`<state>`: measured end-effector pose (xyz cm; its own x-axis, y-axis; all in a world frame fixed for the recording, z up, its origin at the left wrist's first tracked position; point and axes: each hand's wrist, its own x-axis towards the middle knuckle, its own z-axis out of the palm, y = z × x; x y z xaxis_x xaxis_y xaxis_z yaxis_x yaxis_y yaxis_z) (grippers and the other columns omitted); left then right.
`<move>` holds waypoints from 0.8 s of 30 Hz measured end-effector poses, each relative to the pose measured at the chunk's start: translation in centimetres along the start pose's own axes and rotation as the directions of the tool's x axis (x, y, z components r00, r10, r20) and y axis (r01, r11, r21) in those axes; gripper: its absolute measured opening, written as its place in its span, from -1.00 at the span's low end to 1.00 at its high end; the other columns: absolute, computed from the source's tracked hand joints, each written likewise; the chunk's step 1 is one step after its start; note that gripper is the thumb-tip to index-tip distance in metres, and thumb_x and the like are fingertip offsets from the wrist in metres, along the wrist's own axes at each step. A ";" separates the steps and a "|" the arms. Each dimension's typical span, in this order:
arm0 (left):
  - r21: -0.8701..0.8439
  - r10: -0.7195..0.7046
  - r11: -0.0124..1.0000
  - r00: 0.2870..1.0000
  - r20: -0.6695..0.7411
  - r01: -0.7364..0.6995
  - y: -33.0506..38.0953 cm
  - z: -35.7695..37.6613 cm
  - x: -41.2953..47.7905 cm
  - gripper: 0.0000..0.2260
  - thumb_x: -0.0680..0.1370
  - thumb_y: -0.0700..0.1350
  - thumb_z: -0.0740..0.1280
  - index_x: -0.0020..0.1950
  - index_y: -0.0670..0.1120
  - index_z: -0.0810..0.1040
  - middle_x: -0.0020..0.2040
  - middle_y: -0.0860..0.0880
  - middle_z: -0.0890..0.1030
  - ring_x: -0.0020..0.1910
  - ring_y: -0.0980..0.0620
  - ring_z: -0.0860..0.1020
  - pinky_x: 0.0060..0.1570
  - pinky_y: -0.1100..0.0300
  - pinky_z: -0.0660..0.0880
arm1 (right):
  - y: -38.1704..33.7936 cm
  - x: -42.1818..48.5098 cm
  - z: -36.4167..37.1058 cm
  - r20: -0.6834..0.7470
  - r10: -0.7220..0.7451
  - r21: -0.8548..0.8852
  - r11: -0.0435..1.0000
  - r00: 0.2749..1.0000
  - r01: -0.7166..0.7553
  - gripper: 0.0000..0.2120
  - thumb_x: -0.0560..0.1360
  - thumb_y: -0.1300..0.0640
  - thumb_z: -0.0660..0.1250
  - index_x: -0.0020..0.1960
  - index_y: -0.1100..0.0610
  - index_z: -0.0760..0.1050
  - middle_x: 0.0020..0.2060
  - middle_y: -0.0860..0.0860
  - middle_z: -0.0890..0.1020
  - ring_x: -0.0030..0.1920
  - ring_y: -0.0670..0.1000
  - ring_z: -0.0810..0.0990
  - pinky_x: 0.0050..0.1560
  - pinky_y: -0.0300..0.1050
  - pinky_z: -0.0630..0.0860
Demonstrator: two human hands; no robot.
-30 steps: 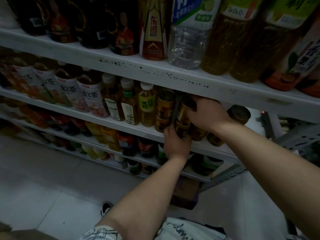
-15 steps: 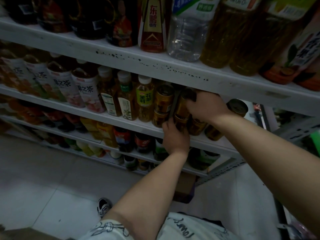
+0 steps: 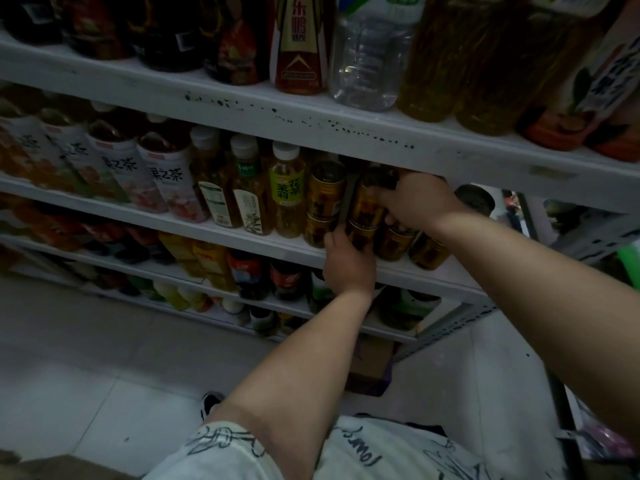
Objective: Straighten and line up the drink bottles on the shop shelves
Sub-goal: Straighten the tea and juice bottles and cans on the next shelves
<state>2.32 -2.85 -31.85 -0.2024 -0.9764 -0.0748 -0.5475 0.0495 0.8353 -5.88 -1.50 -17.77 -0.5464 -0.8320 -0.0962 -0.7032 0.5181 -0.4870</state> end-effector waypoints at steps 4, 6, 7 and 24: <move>-0.039 0.061 0.997 0.998 0.020 -0.060 -0.4 -0.2 0.0 -0.51 0.52 -0.01 0.34 0.42 -0.05 0.30 0.34 -0.01 0.36 0.15 -0.09 0.50 0.00 0.02 0.48 | 0.3 0.0 0.1 0.007 -0.023 0.043 0.999 1.000 0.023 -0.81 0.51 -0.02 0.22 -0.10 0.07 0.52 -0.38 0.00 0.65 -0.46 -0.08 0.60 -0.49 -0.27 0.52; -0.060 0.073 0.996 0.995 0.066 -0.069 -0.7 -0.2 -0.1 -0.49 0.53 0.01 0.32 0.45 -0.02 0.26 0.36 -0.02 0.40 0.17 -0.11 0.51 0.06 0.01 0.49 | 0.6 0.0 0.3 0.013 -0.022 0.063 0.998 1.000 0.021 -0.85 0.51 0.08 0.20 -0.01 0.08 0.52 -0.39 -0.01 0.64 -0.45 -0.06 0.62 -0.52 -0.27 0.51; -0.062 0.066 0.996 0.994 0.086 -0.061 -0.7 -0.2 -0.1 -0.47 0.54 0.02 0.31 0.46 0.00 0.23 0.35 -0.03 0.44 0.17 -0.12 0.52 0.07 0.00 0.50 | 0.7 0.0 0.5 0.017 -0.022 0.081 0.996 1.000 0.021 -0.83 0.52 0.11 0.19 0.06 0.07 0.50 -0.39 -0.01 0.64 -0.45 -0.06 0.62 -0.54 -0.26 0.50; -0.034 0.069 0.997 0.996 -0.055 -0.071 -0.9 0.0 0.4 -0.54 0.45 0.06 0.43 0.34 0.09 0.44 0.15 -0.01 0.61 0.08 -0.07 0.58 -0.05 0.12 0.48 | 0.7 -0.3 0.6 -0.007 -0.066 0.173 0.983 0.998 0.066 -0.67 0.57 0.10 0.22 0.33 -0.04 0.37 -0.41 0.01 0.61 -0.60 -0.13 0.52 -0.60 -0.30 0.41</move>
<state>2.71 -3.28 -32.60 -0.1947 -0.9808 0.0136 -0.5041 0.1119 0.8564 -5.95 -0.98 -18.61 -0.5022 -0.8628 -0.0574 -0.6483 0.4196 -0.6354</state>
